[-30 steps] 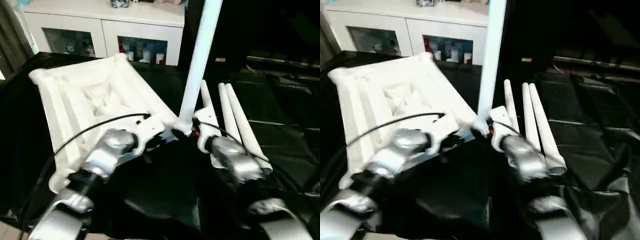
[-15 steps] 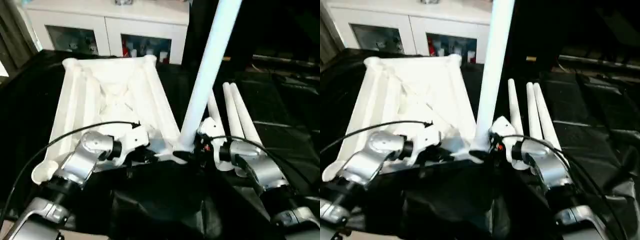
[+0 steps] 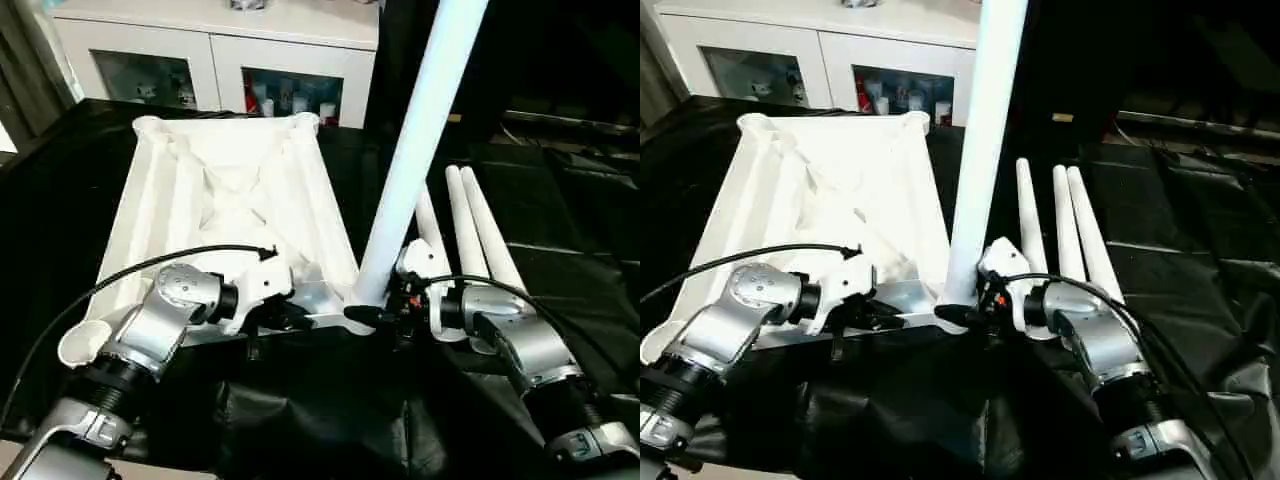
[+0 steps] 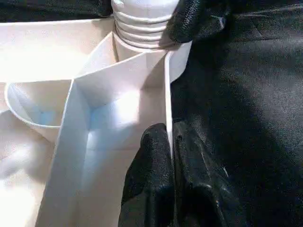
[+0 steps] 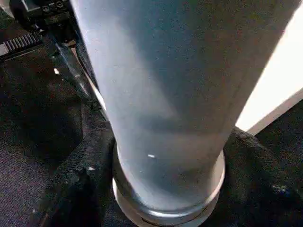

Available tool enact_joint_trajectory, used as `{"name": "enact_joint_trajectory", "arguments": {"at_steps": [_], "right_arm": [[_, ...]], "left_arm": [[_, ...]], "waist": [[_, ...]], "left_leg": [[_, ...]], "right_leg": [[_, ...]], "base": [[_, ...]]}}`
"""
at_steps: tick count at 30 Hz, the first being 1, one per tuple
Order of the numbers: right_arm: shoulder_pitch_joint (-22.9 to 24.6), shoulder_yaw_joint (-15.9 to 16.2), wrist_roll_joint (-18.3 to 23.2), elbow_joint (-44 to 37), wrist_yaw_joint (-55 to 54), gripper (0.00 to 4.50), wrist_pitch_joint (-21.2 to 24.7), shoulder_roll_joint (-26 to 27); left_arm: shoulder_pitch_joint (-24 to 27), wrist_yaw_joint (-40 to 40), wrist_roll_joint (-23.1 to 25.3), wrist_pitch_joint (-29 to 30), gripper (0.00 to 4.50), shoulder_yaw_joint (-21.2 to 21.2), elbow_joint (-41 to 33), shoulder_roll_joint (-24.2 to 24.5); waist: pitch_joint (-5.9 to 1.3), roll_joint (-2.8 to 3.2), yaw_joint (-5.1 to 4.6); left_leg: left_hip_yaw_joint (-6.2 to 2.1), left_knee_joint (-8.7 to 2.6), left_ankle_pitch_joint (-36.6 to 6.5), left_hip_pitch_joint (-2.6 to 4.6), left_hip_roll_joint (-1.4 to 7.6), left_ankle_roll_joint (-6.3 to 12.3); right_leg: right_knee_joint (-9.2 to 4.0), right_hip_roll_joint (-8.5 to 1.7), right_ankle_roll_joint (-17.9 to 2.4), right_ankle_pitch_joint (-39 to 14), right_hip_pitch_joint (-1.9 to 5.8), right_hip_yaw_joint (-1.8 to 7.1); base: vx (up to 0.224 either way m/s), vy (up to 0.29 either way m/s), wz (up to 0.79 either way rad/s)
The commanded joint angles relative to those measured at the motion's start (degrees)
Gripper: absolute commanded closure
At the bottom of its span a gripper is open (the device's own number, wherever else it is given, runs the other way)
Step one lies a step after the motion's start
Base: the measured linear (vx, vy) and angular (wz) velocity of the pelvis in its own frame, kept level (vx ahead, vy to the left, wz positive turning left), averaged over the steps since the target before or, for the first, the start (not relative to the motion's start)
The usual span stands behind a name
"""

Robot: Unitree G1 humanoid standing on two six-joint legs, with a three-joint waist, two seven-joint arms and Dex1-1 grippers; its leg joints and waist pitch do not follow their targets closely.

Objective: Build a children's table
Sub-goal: Rotate leg to tighten

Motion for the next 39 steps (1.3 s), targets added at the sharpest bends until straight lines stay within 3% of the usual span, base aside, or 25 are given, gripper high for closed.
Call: {"name": "enact_joint_trajectory", "arguments": {"at_steps": [1,5,13,14,16,19,23,25,29,31,34,39], "right_arm": [[0.47,-0.28,-0.7,-0.6,-1.11,1.73,0.52,0.01],[-0.27,-0.62,-2.98,2.76,-6.29,1.77,-0.48,1.15],[-2.66,-2.49,-6.33,11.62,-23.95,1.79,1.04,8.0],[-4.53,-3.17,-7.47,15.21,-30.99,1.79,3.34,10.52],[-5.69,-3.61,-7.96,17.32,-35.1,1.79,4.89,11.98],[-8.87,-6.12,-7.04,22.53,-44.97,1.79,7.68,16.65],[-10.82,-6.69,-5.73,23.88,-45.77,1.79,4.63,22.45],[-11.17,-6.56,-5.6,24.17,-45.57,1.23,3.72,23.05],[-11.71,-7.87,-4.7,24.69,-45.72,0.99,3.09,22.81],[-11.36,-7.09,-5.83,23.36,-43.17,0.72,1.67,21.24],[-10.49,-6.56,-5.54,21.22,-38.97,0.72,1.11,19.52],[-6.27,-2.03,-5.64,12.41,-25.6,0.72,0.44,11.88]], "left_arm": [[0.64,-1.1,-1.7,-0.16,4.5,-0.27,-1.51,-0.79],[0.75,1.04,-0.57,-0.1,4.5,-0.76,-0.71,-1.8],[-1.82,14.46,3.77,3.78,4.5,-0.39,3.85,-8.16],[-2.72,17.92,4.49,4.88,4.5,-0.36,4.65,-10.67],[-3.16,19.71,4.79,5.42,4.5,-0.44,5.01,-12.09],[-4.65,25.8,6.33,7.45,4.5,-0.71,6.6,-16.58],[-6.11,29.98,8.03,8.82,4.5,-1.51,8.3,-20.73],[-6.2,30.23,8.2,8.5,4.5,-1.59,8.41,-20.93],[-6.06,29.89,8.37,8.23,4.5,-1.07,8.23,-20.0],[-5.79,28.51,8.2,7.44,4.5,-0.57,8.09,-18.5],[-5.39,26.72,7.8,6.84,4.5,-0.14,7.8,-17.13],[-3.93,19.91,6.13,4.93,4.5,0.06,5.98,-12.49]], "waist": [[-3.59,0.2,0.13],[-3.36,0.12,-0.05],[-2.56,0.02,-0.89],[-2.72,0.09,-0.72],[-2.31,0.09,-1.2],[-2.61,0.17,-1.43],[-2.69,0.02,-1.21],[-2.85,0.08,-0.99],[-2.88,-0.01,-0.89],[-2.91,0.01,-0.81],[-2.85,-0.04,-0.75],[-3.1,-0.2,-0.45]], "left_leg": [[-0.39,-3.31,-6.86,0.19,2.11,3.1],[-0.42,-3.49,-8.57,0.23,2.06,2.27],[-0.82,-4.06,-15.79,1.03,1.9,-0.42],[-0.96,-4.1,-15.87,1.07,1.93,-0.3],[-1.08,-4.29,-17.71,1.21,1.75,-0.82],[-1.28,-4.19,-19.3,1.7,1.59,-1.27],[-1.14,-4.32,-18.7,1.52,1.65,-0.33],[-1.13,-4.4,-17.89,1.26,1.73,-0.05],[-0.96,-4.42,-17.22,1.24,1.73,0.29],[-0.88,-4.41,-16.8,1.15,1.71,0.4],[-0.92,-4.52,-16.57,1.01,1.73,0.81],[-0.76,-4.43,-12.93,0.52,1.83,2.07]], "right_leg": [[-3.62,-4.73,-12.12,-4.78,3.29,3.02],[-4.03,-4.82,-11.57,-8.13,3.19,3.0],[-6.11,-5.19,-6.9,-26.74,2.45,2.92],[-6.14,-5.31,-6.27,-26.92,2.63,2.91],[-6.43,-5.09,-5.63,-29.73,2.23,2.69],[-6.94,-5.3,-3.95,-32.57,2.02,2.6],[-6.72,-5.16,-4.28,-28.99,1.89,2.85],[-6.43,-5.18,-4.66,-26.36,2.03,2.96],[-6.21,-5.13,-5.48,-24.23,2.05,3.05],[-6.21,-5.17,-5.72,-23.74,2.12,3.1],[-6.33,-5.18,-5.24,-24.44,2.29,3.07],[-5.81,-5.05,-5.85,-20.02,2.73,3.13]], "base": [[0.0,0.0,0.0],[0.0,0.0,0.0],[0.0,0.0,0.0],[0.0,0.0,0.0],[0.0,0.0,0.0],[0.0,0.0,0.0],[0.0,0.0,0.0],[0.0,0.0,0.0],[0.0,0.0,0.0],[0.0,0.0,0.0],[0.0,0.0,0.0],[0.0,0.0,0.0]]}}
